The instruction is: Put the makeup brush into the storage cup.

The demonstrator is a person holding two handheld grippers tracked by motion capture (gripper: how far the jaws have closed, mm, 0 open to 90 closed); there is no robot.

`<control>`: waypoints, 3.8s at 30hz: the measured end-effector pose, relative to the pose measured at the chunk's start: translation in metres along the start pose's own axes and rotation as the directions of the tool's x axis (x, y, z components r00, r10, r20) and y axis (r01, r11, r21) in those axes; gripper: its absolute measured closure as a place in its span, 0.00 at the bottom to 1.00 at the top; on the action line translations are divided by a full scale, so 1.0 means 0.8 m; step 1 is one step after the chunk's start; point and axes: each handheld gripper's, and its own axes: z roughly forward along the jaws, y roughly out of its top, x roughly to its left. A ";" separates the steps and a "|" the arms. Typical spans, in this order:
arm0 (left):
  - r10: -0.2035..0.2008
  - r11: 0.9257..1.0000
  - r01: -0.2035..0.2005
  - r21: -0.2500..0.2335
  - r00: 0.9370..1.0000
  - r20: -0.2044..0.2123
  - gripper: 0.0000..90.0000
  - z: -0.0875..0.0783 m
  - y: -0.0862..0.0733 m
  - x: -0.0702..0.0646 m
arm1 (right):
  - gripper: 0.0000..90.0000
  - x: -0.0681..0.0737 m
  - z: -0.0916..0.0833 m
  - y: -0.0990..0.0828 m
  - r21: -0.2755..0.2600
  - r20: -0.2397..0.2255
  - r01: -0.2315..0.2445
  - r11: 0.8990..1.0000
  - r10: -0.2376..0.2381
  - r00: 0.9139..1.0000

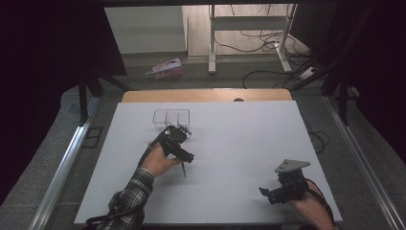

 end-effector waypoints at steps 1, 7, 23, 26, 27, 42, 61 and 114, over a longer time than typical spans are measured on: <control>0.000 1.000 0.000 0.003 1.000 0.001 0.05 0.002 -0.001 0.000 | 0.00 0.000 0.000 0.000 0.000 0.000 0.000 1.000 0.000 1.000; -0.014 1.000 0.014 0.009 1.000 0.009 0.05 0.013 -0.006 0.001 | 0.00 0.000 0.000 0.000 0.004 -0.003 -0.001 1.000 0.001 1.000; -0.045 0.999 0.044 0.031 0.999 0.014 0.17 0.035 -0.021 0.004 | 0.00 0.001 0.001 0.000 0.013 -0.007 0.005 1.000 -0.005 1.000; -0.055 0.998 0.054 0.044 0.998 0.024 0.24 0.036 -0.021 0.004 | 0.00 0.001 0.002 -0.001 0.015 -0.007 0.007 1.000 -0.006 1.000; -0.064 0.997 0.062 0.048 0.997 0.038 0.26 0.036 -0.022 0.005 | 0.00 0.001 0.002 -0.001 0.015 -0.008 0.007 1.000 -0.007 1.000; -0.081 0.993 0.075 0.091 0.995 0.065 0.67 0.026 -0.024 0.011 | 0.00 0.002 0.003 -0.001 0.023 -0.007 0.016 1.000 -0.016 1.000; -0.074 0.993 0.064 0.101 0.992 0.099 0.95 0.023 -0.027 0.013 | 0.00 0.002 0.003 -0.001 0.024 -0.010 0.015 1.000 -0.014 1.000; 0.122 0.944 -0.035 -0.327 0.961 0.249 0.95 -0.071 -0.100 0.013 | 0.01 0.008 0.001 0.002 -0.002 -0.025 0.068 0.998 -0.068 0.997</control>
